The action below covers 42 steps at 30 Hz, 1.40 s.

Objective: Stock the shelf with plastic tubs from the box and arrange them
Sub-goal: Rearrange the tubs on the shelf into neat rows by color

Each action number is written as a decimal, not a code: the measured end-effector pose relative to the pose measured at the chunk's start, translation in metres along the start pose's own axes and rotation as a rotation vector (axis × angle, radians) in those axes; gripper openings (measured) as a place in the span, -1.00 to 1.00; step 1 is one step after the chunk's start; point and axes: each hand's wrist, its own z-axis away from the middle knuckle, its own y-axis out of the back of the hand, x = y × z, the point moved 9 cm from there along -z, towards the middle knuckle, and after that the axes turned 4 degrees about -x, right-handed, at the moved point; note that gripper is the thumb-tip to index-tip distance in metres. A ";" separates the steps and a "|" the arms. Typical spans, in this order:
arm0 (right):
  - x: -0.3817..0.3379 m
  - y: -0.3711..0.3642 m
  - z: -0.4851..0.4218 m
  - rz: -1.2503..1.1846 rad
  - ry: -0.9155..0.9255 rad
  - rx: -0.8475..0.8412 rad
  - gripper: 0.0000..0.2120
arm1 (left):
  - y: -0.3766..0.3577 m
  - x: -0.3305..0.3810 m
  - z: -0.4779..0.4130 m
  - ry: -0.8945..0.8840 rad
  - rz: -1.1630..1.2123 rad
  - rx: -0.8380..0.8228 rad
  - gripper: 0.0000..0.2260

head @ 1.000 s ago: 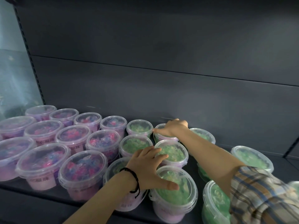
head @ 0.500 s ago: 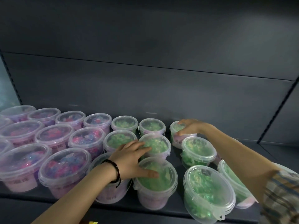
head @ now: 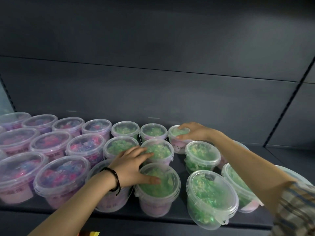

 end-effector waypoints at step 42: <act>-0.005 -0.011 0.117 0.072 -0.130 0.098 -0.37 | 0.010 0.009 0.008 -0.016 0.074 0.085 -0.02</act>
